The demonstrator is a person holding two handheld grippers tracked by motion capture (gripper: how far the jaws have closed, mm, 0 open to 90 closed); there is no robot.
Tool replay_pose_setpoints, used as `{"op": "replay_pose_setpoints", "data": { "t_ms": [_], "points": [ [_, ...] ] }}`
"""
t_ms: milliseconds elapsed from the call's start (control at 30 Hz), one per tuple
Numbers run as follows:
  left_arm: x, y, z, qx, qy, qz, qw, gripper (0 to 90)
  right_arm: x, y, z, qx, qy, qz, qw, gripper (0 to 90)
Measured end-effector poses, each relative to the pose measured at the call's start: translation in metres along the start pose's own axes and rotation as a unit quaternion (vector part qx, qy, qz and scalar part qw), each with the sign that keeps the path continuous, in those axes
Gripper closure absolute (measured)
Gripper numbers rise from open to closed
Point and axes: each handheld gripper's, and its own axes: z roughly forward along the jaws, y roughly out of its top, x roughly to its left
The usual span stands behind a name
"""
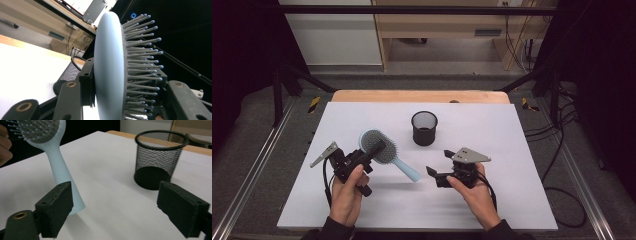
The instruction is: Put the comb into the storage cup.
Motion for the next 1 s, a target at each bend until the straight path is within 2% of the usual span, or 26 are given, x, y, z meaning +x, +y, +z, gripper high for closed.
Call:
{"op": "replay_pose_setpoints", "data": {
  "t_ms": [67, 200, 300, 433, 500, 633, 733, 800, 867, 1000],
  "points": [
    [0.0, 0.0, 0.0, -0.004, 0.002, -0.003, 1.0, 51.8, -0.009, 0.001, -0.01, -0.005, -0.001, 0.005, 1.0, 10.2],
    [0.001, 0.0, -0.001, -0.004, 0.007, 0.004, 1.0, 51.8, -0.026, -0.001, -0.029, -0.018, -0.015, 0.017, 0.9996, 9.2],
    [0.004, 0.001, -0.004, -0.009, 0.008, 0.001, 0.9999, 51.8, -0.037, -0.004, -0.042, -0.026, -0.037, 0.02, 0.9987, 12.7],
    [0.007, 0.004, -0.005, -0.017, 0.01, -0.009, 0.9998, 51.8, -0.046, -0.008, -0.055, -0.036, -0.055, 0.028, 0.9975, 11.8],
    [0.007, 0.005, -0.006, -0.019, 0.011, -0.007, 0.9997, 51.8, -0.05, -0.012, -0.059, -0.034, -0.063, 0.031, 0.9969, 10.9],
    [0.002, 0.011, -0.009, -0.025, 0.011, 0.0, 0.9996, 51.8, -0.055, -0.019, -0.065, -0.036, -0.083, 0.028, 0.9955, 8.2],
    [-0.006, 0.019, -0.01, -0.025, 0.013, 0.03, 0.9991, 51.8, -0.055, -0.024, -0.071, -0.043, -0.097, 0.03, 0.9939, 6.6],
    [-0.01, 0.022, -0.009, -0.028, 0.008, 0.034, 0.999, 51.8, -0.055, -0.028, -0.075, -0.043, -0.102, 0.031, 0.9934, 6.4],
    [-0.014, 0.025, -0.006, -0.027, 0.004, 0.039, 0.9988, 51.8, -0.055, -0.031, -0.077, -0.039, -0.103, 0.03, 0.9934, 5.8],
    [-0.02, 0.038, 0.007, -0.024, 0.005, 0.048, 0.9986, 51.8, -0.055, -0.033, -0.081, -0.05, -0.112, 0.036, 0.9918, 5.9]
  ]
}}
